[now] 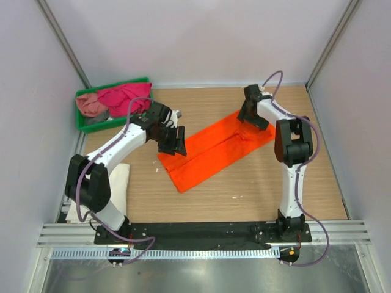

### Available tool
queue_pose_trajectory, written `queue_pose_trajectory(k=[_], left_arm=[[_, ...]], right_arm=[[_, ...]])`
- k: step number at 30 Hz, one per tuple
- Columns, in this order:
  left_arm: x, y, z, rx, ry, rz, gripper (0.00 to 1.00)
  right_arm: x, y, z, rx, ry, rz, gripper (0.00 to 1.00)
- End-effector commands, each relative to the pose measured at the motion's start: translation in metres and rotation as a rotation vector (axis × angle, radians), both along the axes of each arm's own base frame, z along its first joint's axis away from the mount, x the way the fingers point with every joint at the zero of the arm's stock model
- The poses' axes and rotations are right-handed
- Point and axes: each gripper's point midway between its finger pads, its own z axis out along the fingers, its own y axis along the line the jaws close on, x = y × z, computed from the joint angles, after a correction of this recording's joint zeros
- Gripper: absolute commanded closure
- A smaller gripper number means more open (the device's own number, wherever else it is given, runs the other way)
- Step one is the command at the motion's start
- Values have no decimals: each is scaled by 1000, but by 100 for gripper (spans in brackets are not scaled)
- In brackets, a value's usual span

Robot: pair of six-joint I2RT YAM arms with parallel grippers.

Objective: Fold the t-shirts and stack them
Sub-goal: Fold the tshirt

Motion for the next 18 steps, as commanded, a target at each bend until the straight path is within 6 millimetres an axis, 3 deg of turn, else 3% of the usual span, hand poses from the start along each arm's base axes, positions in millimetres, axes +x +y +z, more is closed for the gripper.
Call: queue_pose_trajectory(k=[1,2,3,5,6,10,14,16,17,18], left_arm=[[11,-4,-6,22,-8,-35,42],[11,-8,-10,27,-4,-46,41],[12,-10,-14,32,-1,-54,41],[17,-18,-27,49,7,-85,41],[20,-19,-31,63,8,-90,41],[30,-22,-59,110,44,-100,41],[35,-17,-86,170,75,-97,41],[35,-16,-97,185,78,-99,41],[32,-13,-104,199,88,-98,41],[30,-11,-112,213,102,-98,41]], right_arm=[[54,9,7,-143,-39,254,0],[63,14,16,-140,-55,279,0],[79,21,40,-131,-117,295,0],[90,27,69,-141,-178,306,0],[97,33,99,-134,-240,311,0],[93,27,155,-157,-296,286,0],[73,22,178,-158,-284,291,0],[63,23,171,-131,-259,293,0],[57,25,179,-118,-275,292,0],[51,27,166,-102,-249,298,0]])
